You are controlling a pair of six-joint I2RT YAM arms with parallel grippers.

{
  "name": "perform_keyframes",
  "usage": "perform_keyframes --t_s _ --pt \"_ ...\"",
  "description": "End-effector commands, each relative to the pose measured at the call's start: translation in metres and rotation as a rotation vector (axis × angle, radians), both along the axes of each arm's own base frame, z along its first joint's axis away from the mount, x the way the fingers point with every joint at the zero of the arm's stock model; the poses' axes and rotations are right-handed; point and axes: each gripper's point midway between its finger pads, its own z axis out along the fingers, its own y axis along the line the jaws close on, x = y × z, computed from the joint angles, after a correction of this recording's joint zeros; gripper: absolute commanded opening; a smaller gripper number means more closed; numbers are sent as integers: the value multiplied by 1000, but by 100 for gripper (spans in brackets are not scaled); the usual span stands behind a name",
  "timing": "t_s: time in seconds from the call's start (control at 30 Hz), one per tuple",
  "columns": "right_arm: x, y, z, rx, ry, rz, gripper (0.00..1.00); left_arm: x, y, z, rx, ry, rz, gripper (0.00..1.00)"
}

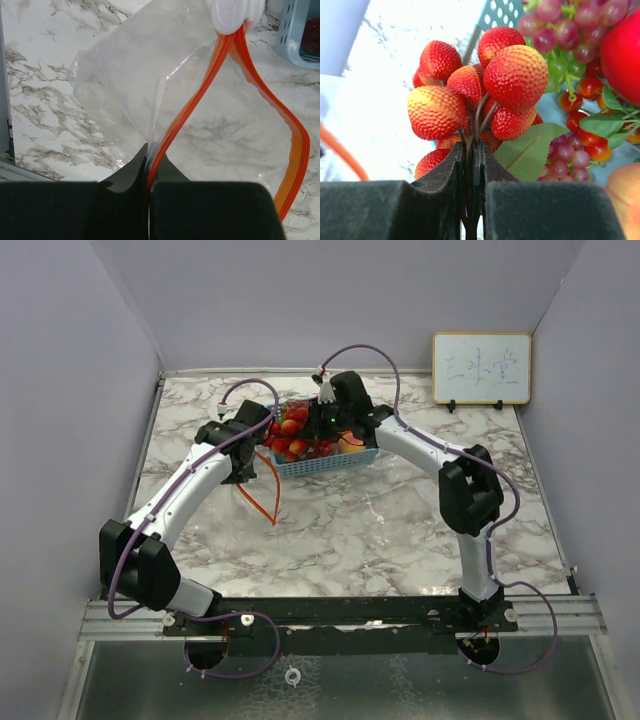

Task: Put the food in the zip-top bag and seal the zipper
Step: Pick up the fake fruit from the bin, then place the fake fruit in the zipper food storage bag.

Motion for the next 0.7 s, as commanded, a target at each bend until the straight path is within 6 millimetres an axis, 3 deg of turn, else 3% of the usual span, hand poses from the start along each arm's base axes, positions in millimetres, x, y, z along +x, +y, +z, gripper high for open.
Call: perform_keyframes --t_s 0.0,0.27,0.5,0.67 --pt "4 -17 85 95 -141 -45 2 0 -6 10 -61 -41 -3 0" --pt "-17 -51 158 123 -258 -63 2 13 -26 18 -158 -74 -3 0" --pt "-47 -80 199 144 -327 -81 2 46 -63 47 -341 -180 7 0" --pt "-73 -92 231 216 -368 -52 2 61 -88 46 -472 -220 12 0"
